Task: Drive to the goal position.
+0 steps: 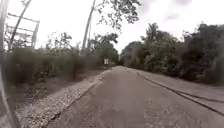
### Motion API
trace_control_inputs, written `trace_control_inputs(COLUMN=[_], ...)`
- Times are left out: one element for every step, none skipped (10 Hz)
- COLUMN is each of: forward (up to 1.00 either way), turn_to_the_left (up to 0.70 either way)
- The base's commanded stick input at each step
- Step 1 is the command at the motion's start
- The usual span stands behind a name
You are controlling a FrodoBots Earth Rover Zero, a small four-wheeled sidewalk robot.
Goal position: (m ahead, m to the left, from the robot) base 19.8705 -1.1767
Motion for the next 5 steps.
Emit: trace_control_inputs(forward=[0.70,0.70,0.70,0.70,0.70], turn_to_the_left=[0.00,0.00,0.00,0.00,0.00])
